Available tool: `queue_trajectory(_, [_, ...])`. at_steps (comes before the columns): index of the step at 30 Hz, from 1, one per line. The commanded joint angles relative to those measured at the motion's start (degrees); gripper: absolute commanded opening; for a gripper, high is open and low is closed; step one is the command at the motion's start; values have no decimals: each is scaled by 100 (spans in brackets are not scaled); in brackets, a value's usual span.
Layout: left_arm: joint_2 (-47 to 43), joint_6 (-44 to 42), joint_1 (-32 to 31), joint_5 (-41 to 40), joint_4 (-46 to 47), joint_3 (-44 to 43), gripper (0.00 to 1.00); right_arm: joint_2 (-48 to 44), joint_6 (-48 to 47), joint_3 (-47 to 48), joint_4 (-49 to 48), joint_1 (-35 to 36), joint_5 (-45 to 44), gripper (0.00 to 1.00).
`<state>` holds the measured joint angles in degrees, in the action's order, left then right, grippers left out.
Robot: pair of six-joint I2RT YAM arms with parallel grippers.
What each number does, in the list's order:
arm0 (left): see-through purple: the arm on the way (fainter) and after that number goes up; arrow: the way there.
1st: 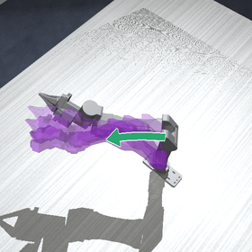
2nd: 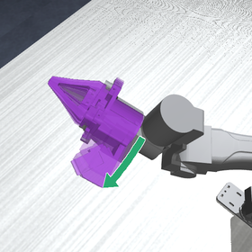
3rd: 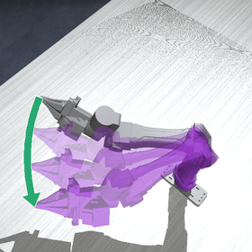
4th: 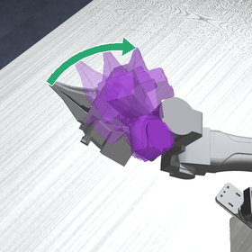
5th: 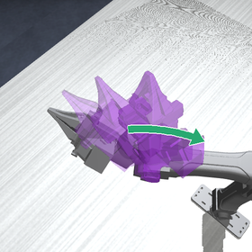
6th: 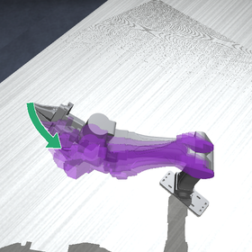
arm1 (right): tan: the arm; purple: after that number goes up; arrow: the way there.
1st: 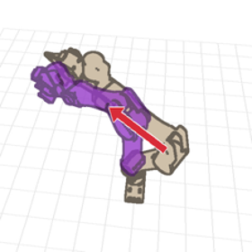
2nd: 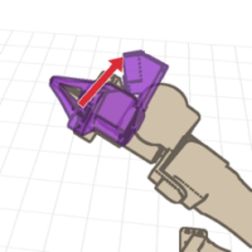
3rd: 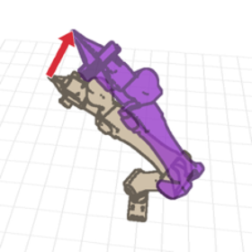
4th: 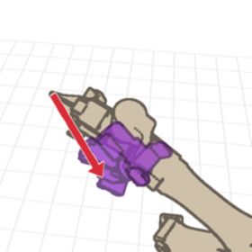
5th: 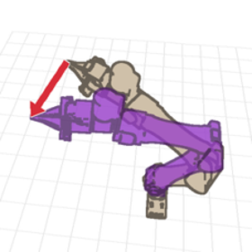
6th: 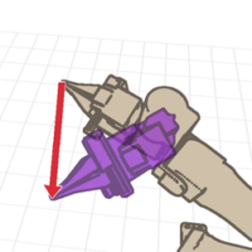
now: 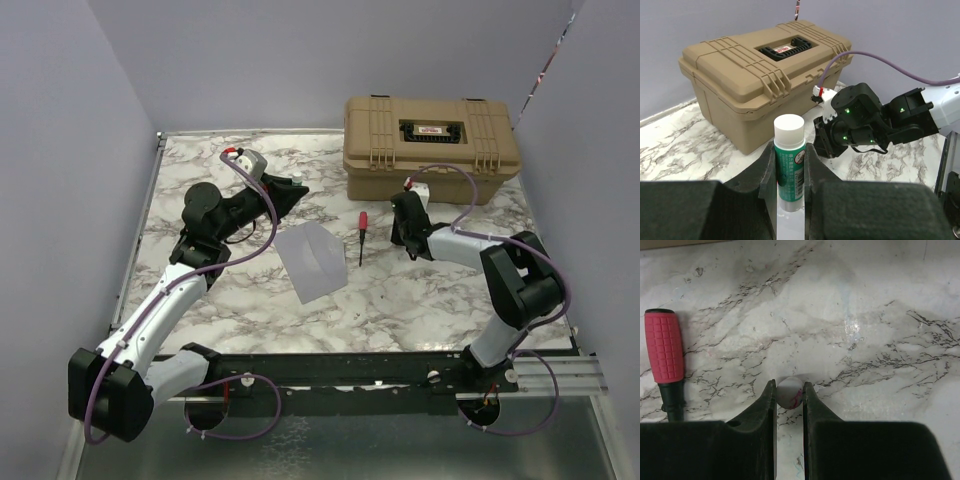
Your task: Place the letter into the envelope and seal it
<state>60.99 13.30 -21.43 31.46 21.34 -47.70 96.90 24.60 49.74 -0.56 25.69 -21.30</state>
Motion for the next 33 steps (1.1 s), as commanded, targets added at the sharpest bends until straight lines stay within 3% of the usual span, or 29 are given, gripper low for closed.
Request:
queue_trajectory(1, [66,41,16,8,177,25,0,212,-86,-53,-287,-17,68,12])
queue_trajectory(11, [226,32,16,21,228,-81,0,94,6,62,44,-14,113,47])
queue_trajectory(20, [348,623,18,-224,425,-280,0,-976,54,642,1113,-12,343,55])
queue_trajectory(22, [373,1065,12,-265,737,-245,0,-1425,-23,563,840,-14,967,55])
queue_trajectory(25, [406,2074,12,-606,1538,-57,0,-1907,-144,221,-244,-5,2665,55])
queue_trajectory(29, [497,3268,7,-1149,2274,91,0,-1912,291,365,-1490,42,4776,56])
queue_trajectory(33, [562,4025,7,-1413,2441,48,0,-1697,295,1060,-1910,461,5299,59])
